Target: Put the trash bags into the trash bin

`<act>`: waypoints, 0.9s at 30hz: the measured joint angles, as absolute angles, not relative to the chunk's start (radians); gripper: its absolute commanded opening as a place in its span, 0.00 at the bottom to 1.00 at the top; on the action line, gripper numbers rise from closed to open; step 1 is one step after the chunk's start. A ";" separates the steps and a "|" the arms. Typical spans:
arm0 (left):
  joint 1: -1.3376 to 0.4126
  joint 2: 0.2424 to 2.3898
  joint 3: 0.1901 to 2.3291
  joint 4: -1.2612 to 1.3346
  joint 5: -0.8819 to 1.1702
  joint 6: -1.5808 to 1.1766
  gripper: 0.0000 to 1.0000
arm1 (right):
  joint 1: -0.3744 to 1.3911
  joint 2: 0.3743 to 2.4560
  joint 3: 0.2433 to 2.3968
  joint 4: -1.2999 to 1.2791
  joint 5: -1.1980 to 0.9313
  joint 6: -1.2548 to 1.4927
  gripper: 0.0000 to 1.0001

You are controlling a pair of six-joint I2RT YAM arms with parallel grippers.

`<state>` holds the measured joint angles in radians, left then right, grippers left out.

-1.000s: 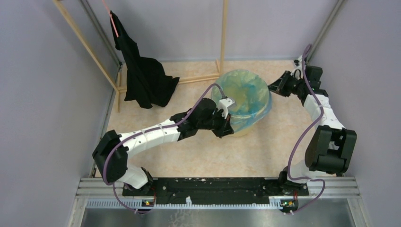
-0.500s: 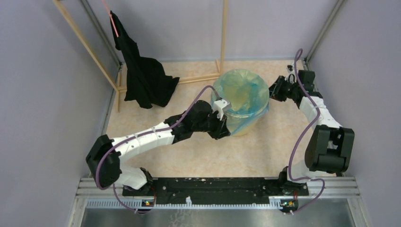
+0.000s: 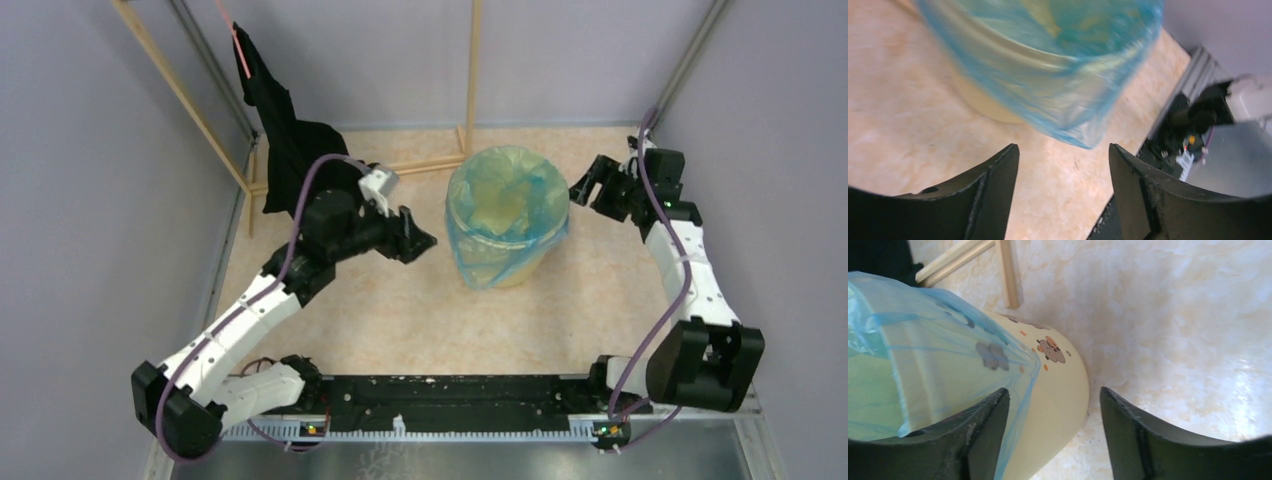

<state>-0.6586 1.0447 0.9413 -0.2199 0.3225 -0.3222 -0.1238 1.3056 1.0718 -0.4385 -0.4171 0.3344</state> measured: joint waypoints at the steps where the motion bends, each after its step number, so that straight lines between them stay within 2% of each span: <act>1: -0.608 1.033 0.940 -0.216 0.342 -0.336 0.78 | -0.123 1.274 1.075 -0.459 -0.386 0.336 0.75; 6: -0.387 1.068 0.931 -0.110 0.532 -0.474 0.75 | -0.121 1.103 1.076 -0.526 -0.286 0.343 0.76; 10: -0.312 1.178 0.918 0.028 0.672 -0.617 0.70 | -0.121 0.963 1.073 -0.567 -0.295 0.344 0.76; 14: -0.297 1.279 0.895 0.134 0.760 -0.726 0.64 | -0.120 0.833 1.018 -0.577 -0.399 0.355 0.59; 17: -0.297 1.325 0.832 0.242 0.819 -0.809 0.67 | -0.120 0.776 0.952 -0.585 -0.482 0.362 0.48; 21: -0.303 1.370 0.762 0.337 0.870 -0.889 0.66 | -0.120 0.705 0.827 -0.588 -0.581 0.378 0.43; 27: -0.354 1.432 0.742 0.464 0.896 -0.960 0.59 | -0.120 0.678 0.707 -0.500 -0.694 0.447 0.42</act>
